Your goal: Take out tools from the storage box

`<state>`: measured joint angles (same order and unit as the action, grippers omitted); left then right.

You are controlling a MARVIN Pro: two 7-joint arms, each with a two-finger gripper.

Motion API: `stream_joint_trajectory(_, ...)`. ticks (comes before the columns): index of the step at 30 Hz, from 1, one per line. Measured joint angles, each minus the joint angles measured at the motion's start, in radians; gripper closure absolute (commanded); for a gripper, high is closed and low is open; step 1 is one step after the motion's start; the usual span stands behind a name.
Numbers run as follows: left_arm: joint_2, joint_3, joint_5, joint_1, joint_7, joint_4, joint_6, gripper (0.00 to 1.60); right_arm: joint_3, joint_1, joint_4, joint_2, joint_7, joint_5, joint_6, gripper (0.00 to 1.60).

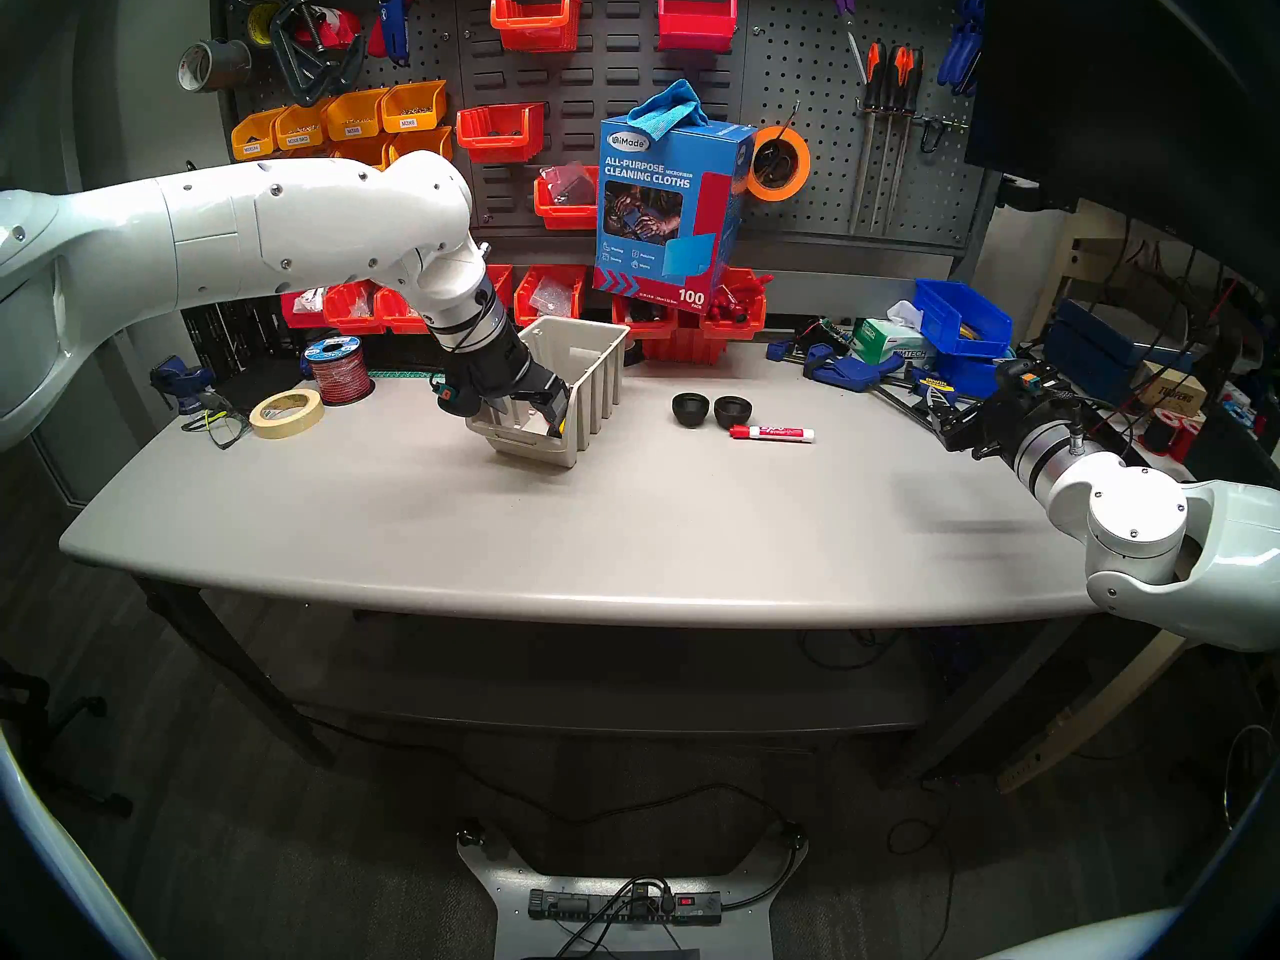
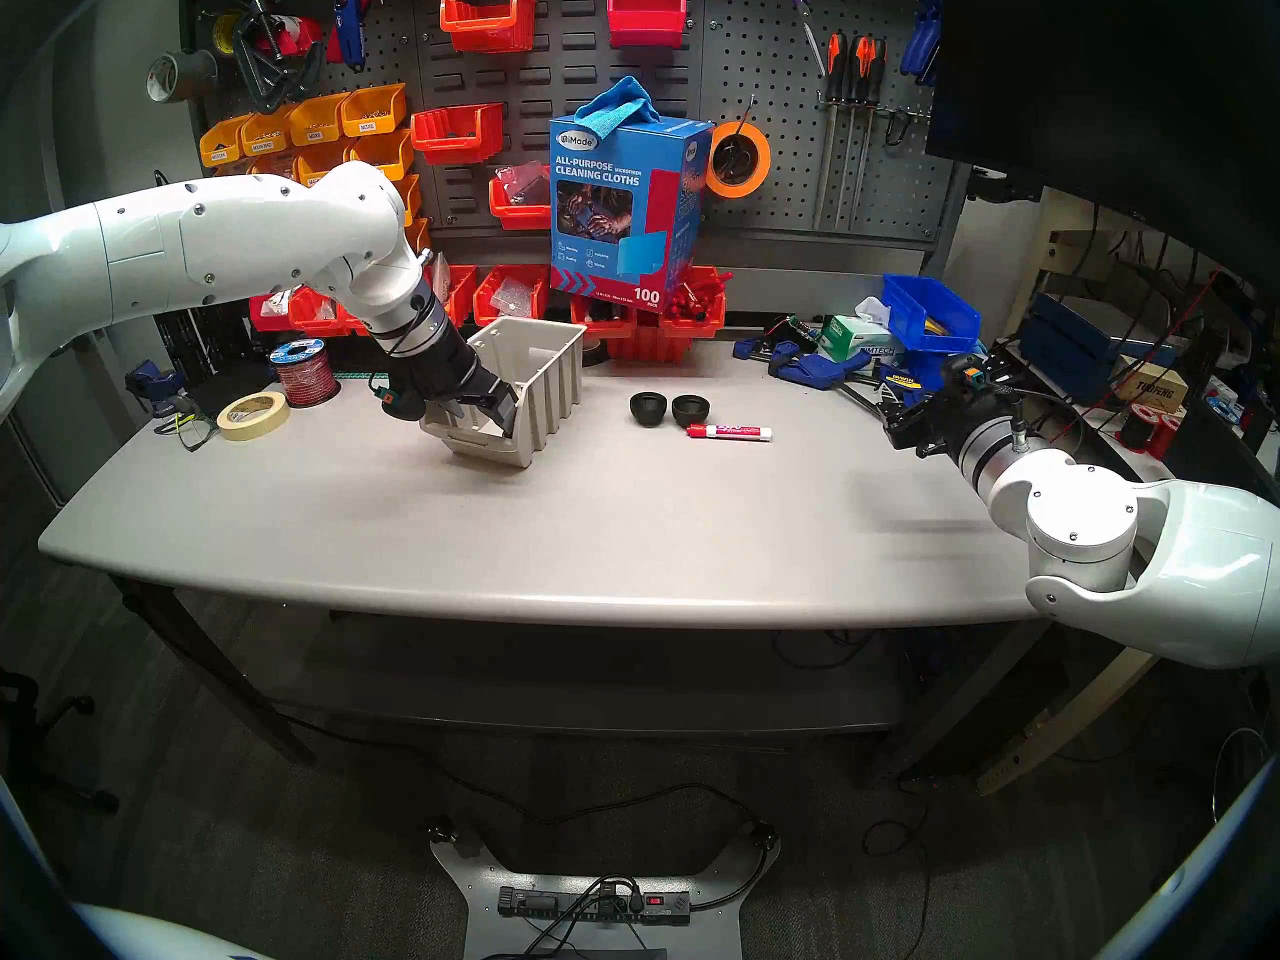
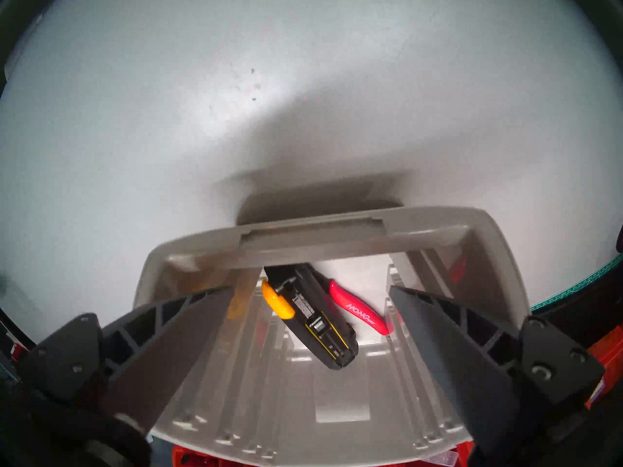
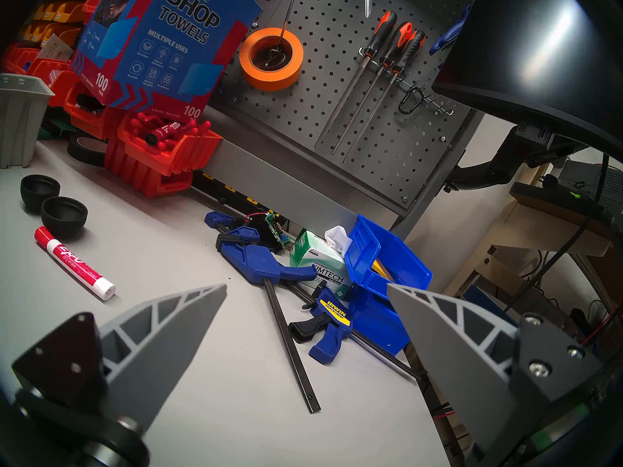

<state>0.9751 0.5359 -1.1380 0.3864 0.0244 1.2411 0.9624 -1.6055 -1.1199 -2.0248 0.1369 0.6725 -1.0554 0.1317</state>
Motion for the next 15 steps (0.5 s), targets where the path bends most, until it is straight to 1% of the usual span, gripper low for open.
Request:
stream_joint_trajectory(6,0.027,0.011,-0.030,0.002,-0.068,-0.027,0.000,0.00,-0.001,0.000,0.000,0.001,0.000,0.000,0.002,0.00)
stream_joint_trajectory(13,0.044,0.009,-0.063,0.021,-0.149,-0.065,0.000,0.00,-0.002,0.000,0.001,0.003,0.000,0.000,0.003,0.00)
stream_joint_trajectory(14,0.045,0.009,-0.067,0.025,-0.161,-0.070,0.000,0.40,-0.002,0.000,0.001,0.003,0.001,0.000,0.004,0.00)
stream_joint_trajectory(15,0.046,0.009,-0.073,0.029,-0.173,-0.076,0.000,0.45,-0.002,0.000,0.001,0.003,0.001,0.000,0.004,0.00)
